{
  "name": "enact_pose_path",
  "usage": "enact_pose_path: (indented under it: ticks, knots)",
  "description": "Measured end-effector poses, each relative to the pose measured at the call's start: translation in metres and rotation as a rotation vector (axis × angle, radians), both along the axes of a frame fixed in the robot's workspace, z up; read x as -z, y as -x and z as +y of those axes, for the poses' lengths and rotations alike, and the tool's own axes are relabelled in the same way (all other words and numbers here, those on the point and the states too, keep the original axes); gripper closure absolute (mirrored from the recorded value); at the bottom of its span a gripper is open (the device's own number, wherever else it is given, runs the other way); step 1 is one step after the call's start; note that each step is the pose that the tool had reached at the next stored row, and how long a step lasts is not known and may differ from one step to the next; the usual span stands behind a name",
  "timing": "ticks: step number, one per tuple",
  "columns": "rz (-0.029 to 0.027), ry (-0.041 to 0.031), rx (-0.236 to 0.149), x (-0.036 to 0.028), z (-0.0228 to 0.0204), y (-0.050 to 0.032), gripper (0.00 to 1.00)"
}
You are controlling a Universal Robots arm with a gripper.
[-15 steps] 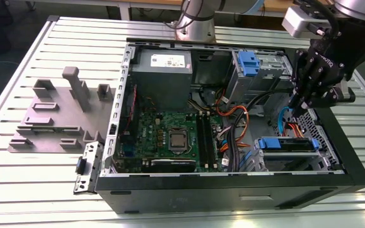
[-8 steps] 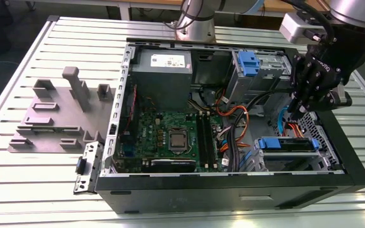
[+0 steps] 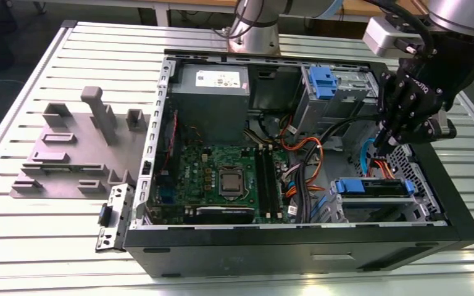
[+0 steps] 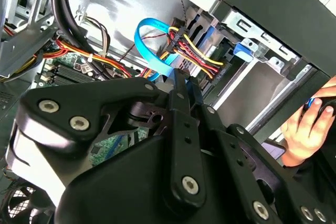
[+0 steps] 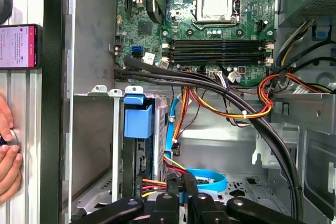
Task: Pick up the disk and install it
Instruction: 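Insert the second disk wire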
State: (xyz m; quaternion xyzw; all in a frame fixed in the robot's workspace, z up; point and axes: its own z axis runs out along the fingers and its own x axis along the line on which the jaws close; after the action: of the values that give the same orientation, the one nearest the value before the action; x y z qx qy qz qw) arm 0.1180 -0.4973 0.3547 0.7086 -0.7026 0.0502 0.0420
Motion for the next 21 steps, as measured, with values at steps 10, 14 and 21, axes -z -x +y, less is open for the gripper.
enact_pose_path:
  ticks: [10,14,21]
  knots:
    - [-0.0282,-0.0102,-0.007,0.0028,-0.0102,0.0096,0.84]
    - [-0.0387,-0.0140,-0.007,0.0055,-0.0164,0.0121,0.84]
    - [-0.0519,-0.0198,-0.007,0.0091,-0.0258,0.0185,0.84]
